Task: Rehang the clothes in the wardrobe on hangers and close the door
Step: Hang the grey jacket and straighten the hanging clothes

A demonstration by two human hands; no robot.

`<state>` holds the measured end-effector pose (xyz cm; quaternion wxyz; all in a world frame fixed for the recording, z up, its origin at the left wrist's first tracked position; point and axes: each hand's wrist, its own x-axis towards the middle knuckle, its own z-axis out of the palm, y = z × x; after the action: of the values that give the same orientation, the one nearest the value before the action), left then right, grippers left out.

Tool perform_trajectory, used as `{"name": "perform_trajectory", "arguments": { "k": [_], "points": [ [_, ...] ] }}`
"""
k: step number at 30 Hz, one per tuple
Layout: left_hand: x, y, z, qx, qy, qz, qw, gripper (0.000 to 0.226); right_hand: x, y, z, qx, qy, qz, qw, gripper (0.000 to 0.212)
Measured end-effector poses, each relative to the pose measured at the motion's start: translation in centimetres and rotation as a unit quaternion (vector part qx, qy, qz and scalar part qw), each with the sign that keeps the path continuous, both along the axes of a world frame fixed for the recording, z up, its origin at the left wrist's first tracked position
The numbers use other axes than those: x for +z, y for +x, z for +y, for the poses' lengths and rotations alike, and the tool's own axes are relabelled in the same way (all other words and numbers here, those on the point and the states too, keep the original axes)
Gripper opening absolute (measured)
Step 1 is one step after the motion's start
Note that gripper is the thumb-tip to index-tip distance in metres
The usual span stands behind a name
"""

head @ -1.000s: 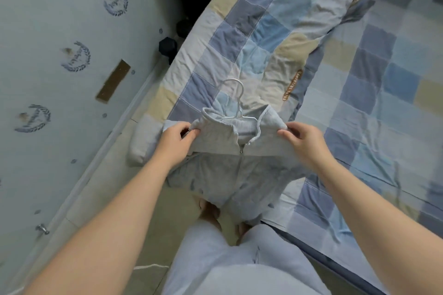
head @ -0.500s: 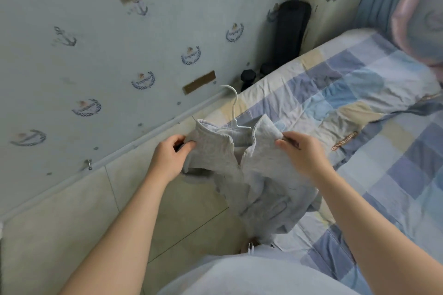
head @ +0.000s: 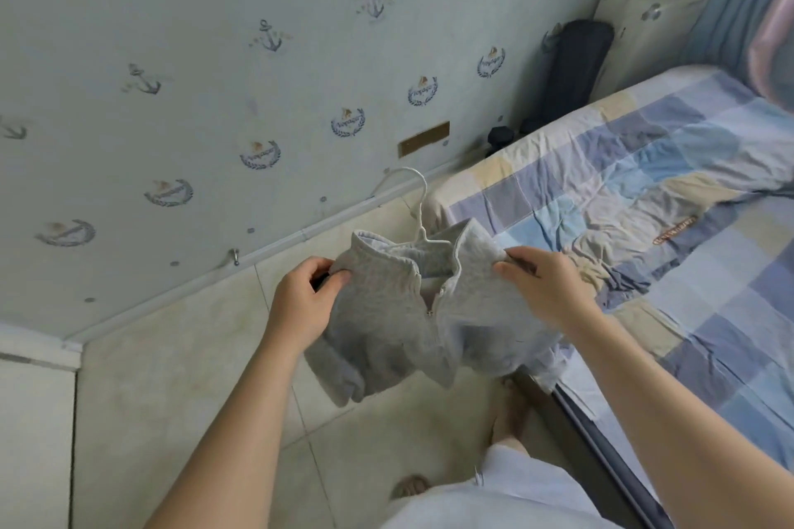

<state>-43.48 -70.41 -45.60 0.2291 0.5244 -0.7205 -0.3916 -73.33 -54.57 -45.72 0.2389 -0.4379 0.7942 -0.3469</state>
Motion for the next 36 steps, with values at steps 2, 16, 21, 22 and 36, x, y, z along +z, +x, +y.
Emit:
{"name": "perform_trajectory", "arguments": {
  "k": [2,16,21,22,36],
  "points": [
    [0.2,3.5,2.0,0.013,0.011,0.009,1.000,0.005,-0.1,3.1,1.2,0.023,0.019,-0.003,1.000,0.014],
    [1.4,16.9,15.3,0.119,-0.022,0.052,0.991,0.006,2.5,14.1,8.6,0.126,0.003,-0.015,0.992,0.005],
    [2.5,19.4,22.9,0.144,-0.044,0.069,0.986,0.007,4.0,15.9,14.5,0.154,-0.021,0.005,0.988,0.008],
    [2.8,19.8,24.4,0.149,-0.052,0.072,0.985,0.006,4.4,16.2,15.7,0.162,-0.028,0.011,0.986,0.010],
    [13.7,24.0,38.8,0.178,-0.196,0.096,0.959,0.004,15.6,20.2,27.0,0.207,-0.163,0.053,0.963,0.009]
  ]
}}
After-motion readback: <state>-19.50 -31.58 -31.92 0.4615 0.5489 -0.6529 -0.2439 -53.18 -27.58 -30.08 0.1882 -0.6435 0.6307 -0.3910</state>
